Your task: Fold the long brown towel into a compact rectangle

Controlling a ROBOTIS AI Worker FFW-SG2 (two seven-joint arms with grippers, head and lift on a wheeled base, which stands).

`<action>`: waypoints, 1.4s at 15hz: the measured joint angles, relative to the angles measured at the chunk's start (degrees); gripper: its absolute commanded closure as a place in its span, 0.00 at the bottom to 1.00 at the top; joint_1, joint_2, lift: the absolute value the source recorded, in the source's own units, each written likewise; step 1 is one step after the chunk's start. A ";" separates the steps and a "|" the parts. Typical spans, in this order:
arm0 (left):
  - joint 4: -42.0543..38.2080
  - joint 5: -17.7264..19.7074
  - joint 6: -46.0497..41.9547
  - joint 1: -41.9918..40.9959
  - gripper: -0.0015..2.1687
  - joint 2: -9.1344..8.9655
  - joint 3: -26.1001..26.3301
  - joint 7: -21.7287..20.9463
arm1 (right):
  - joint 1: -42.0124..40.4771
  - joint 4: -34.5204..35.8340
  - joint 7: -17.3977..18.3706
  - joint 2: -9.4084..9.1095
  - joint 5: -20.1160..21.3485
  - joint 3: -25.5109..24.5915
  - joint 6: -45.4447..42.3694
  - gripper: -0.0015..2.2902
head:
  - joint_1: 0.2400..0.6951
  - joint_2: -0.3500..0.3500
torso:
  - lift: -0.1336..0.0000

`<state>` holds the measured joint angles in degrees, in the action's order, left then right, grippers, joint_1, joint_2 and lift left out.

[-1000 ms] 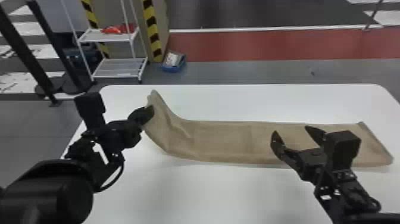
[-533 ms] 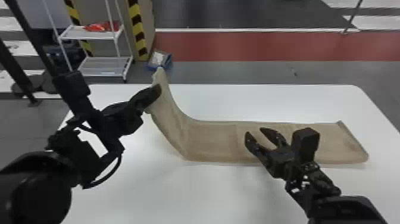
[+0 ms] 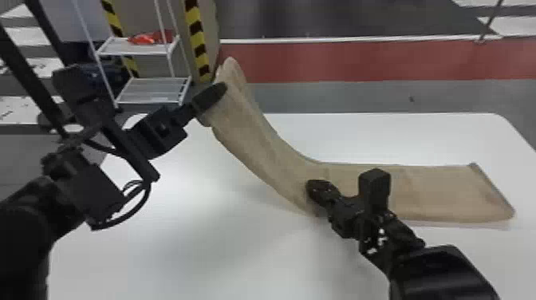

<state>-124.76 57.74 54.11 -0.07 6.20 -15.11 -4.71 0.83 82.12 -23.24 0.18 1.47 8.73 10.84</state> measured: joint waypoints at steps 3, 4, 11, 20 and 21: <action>-0.02 4.20 2.97 0.52 0.80 2.18 -2.66 0.73 | 4.42 -4.44 -2.29 0.00 -5.16 4.36 1.96 0.74 | 1.00 0.71 | 0.09; -0.04 4.95 3.11 1.03 0.80 2.95 -2.83 0.81 | 5.77 -5.52 -3.24 0.00 -6.95 5.85 3.02 0.74 | 1.00 0.76 | 0.09; 0.14 2.65 2.87 1.47 0.80 3.25 -0.73 2.95 | -0.60 7.84 3.97 0.52 -5.07 6.05 -1.22 0.00 | 0.95 0.75 | 0.09; 7.37 -24.54 -17.79 0.07 0.80 -2.09 32.87 15.21 | -14.86 25.54 22.52 8.42 -5.20 -9.49 -4.54 0.04 | 0.99 0.15 | 0.09; 9.33 -27.48 -21.49 0.07 0.80 -2.26 36.91 16.99 | -16.16 25.78 25.48 8.41 -5.52 -9.83 -4.85 0.04 | 1.00 0.10 | 0.09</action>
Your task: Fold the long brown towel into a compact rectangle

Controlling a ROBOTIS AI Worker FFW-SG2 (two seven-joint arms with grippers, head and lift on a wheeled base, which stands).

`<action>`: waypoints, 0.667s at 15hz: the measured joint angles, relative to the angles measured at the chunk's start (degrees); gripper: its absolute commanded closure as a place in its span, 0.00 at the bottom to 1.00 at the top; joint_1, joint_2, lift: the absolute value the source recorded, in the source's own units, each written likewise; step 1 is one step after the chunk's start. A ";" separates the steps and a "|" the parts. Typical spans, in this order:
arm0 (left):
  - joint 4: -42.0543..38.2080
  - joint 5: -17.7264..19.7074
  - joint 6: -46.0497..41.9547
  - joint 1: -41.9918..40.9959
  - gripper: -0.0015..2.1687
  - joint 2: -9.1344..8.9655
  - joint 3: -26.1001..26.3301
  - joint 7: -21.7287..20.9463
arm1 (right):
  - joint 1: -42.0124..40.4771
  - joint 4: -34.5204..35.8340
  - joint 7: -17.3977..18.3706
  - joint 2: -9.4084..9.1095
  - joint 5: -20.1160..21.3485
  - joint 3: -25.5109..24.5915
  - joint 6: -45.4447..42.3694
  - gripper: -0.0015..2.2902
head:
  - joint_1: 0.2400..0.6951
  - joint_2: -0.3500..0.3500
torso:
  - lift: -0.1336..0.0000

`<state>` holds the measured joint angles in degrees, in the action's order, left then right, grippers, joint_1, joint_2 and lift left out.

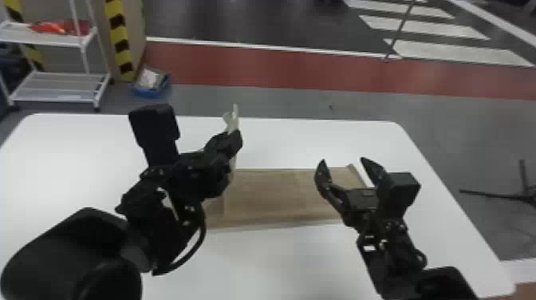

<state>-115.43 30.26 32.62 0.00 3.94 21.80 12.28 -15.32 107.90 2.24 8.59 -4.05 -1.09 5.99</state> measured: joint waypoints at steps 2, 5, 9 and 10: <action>3.34 -5.35 -3.33 0.00 0.80 -1.01 5.87 1.42 | -1.97 0.09 2.46 -0.08 -0.99 -0.37 -1.33 0.04 | 1.00 0.04 | 0.09; 7.53 -8.43 -4.32 0.20 0.80 -2.44 10.42 2.28 | -3.27 -0.28 2.48 -0.18 -3.45 -1.62 -3.28 0.05 | 1.00 0.00 | 0.09; 12.92 -11.13 -6.64 1.06 0.64 -3.80 12.62 2.64 | -3.88 -0.33 2.25 -0.16 -4.24 -1.73 -4.32 0.05 | 1.00 0.00 | 0.09; 13.75 -11.11 -7.54 1.15 0.17 -3.83 13.04 2.34 | -4.15 -0.33 2.18 -0.15 -4.31 -1.72 -4.63 0.05 | 1.00 0.00 | 0.09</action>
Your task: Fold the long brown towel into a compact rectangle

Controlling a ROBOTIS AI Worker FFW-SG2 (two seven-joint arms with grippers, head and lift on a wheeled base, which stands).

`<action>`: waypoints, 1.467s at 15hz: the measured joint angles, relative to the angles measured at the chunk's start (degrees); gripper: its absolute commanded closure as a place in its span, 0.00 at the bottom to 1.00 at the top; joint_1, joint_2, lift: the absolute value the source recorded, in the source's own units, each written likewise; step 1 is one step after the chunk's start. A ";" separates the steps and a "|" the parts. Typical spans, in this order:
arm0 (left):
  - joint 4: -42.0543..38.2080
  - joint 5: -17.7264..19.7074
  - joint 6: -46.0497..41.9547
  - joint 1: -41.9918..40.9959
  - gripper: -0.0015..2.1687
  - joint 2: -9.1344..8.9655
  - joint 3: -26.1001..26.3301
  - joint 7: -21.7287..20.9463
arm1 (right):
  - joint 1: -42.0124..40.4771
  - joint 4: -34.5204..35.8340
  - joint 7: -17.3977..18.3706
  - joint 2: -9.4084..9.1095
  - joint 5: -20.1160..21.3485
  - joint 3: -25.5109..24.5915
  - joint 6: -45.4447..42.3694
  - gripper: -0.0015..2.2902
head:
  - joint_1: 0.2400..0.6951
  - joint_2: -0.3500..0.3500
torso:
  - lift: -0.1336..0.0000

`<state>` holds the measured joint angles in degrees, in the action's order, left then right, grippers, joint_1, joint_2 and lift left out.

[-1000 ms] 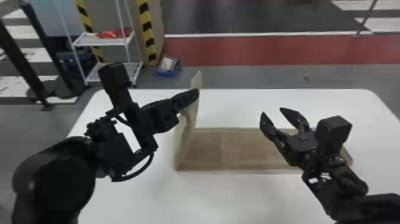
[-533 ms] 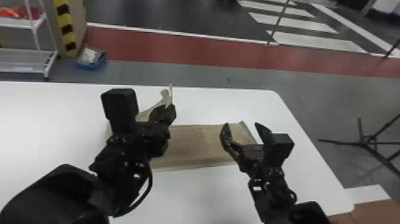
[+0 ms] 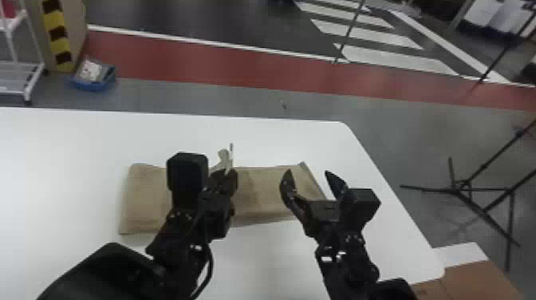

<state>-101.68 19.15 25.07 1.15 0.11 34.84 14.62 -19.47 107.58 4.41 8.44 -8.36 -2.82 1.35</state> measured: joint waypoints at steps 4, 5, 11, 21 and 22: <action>2.68 2.62 -4.70 0.01 0.02 -0.02 1.23 -3.68 | -1.07 1.32 -0.14 0.09 -0.36 0.23 -0.29 0.05 | 1.00 0.00 | 0.09; 2.77 2.80 -4.93 0.01 0.02 -0.02 1.43 -3.72 | -1.47 2.04 -0.18 0.09 -0.43 0.32 -0.19 0.05 | 1.00 0.00 | 0.09; 0.45 -0.41 -9.04 -3.26 0.02 0.62 -0.33 -1.45 | -1.64 4.45 -1.37 0.14 -1.18 1.42 6.80 0.10 | 1.00 0.00 | 0.09; -10.31 -6.75 -34.85 -19.41 0.04 8.77 -18.80 0.24 | 6.66 -3.93 -10.12 -0.53 -4.15 4.28 21.44 0.21 | 1.00 0.39 | 0.09; -10.76 -6.80 -36.10 -20.36 0.04 8.93 -19.94 0.22 | 6.91 -4.10 -10.27 -0.53 -4.16 4.26 22.33 0.21 | 1.00 0.42 | 0.09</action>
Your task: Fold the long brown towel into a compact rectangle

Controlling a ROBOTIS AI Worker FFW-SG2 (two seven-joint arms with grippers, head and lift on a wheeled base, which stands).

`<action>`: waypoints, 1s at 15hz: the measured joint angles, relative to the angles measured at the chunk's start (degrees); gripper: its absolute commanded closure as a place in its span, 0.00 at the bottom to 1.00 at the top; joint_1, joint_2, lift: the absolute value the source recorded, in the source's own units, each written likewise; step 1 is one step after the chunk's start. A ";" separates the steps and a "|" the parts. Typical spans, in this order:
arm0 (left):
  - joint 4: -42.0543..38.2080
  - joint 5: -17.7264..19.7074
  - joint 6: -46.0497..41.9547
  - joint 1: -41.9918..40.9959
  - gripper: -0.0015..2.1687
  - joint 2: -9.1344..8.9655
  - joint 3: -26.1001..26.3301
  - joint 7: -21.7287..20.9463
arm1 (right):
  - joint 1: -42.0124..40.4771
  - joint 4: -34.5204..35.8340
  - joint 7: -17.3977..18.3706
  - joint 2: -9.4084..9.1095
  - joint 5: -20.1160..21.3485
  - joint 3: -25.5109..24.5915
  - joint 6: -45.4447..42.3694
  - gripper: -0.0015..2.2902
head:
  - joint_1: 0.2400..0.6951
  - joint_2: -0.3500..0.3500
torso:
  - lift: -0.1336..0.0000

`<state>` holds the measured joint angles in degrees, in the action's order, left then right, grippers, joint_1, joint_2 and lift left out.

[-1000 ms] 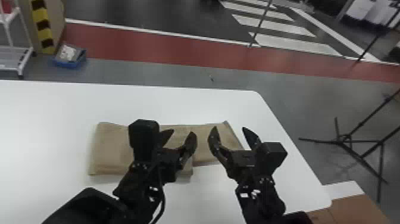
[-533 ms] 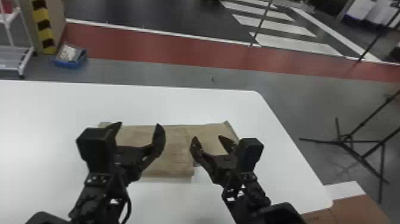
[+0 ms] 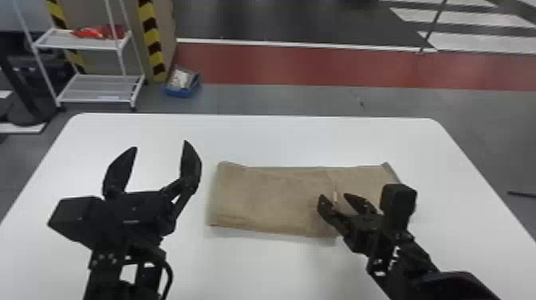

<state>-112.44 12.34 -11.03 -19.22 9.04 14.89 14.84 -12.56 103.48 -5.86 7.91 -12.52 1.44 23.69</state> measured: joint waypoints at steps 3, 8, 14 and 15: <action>0.11 1.27 -1.91 -1.03 0.04 0.10 -1.40 -0.69 | 0.25 -0.43 -0.49 0.00 -0.08 -0.04 1.34 0.30 | 1.00 0.45 | 0.09; 0.81 2.55 -2.02 -0.73 0.04 -0.01 -1.53 -1.05 | 0.21 0.22 -1.58 0.08 -0.34 -0.16 4.13 0.40 | 1.00 0.46 | 0.09; 0.83 2.86 -2.02 -0.72 0.04 0.04 -1.54 -0.84 | 0.10 2.03 -1.27 0.00 -0.30 0.27 4.73 0.40 | 1.00 0.48 | 0.09; 0.83 2.88 -2.02 -0.73 0.04 0.05 -1.54 -0.85 | 0.02 2.54 -0.97 0.00 0.17 0.45 4.94 0.37 | 1.00 0.48 | 0.09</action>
<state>-111.61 15.22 -13.05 -19.95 9.09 13.36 13.99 -12.54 106.02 -6.82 7.91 -12.35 1.89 28.63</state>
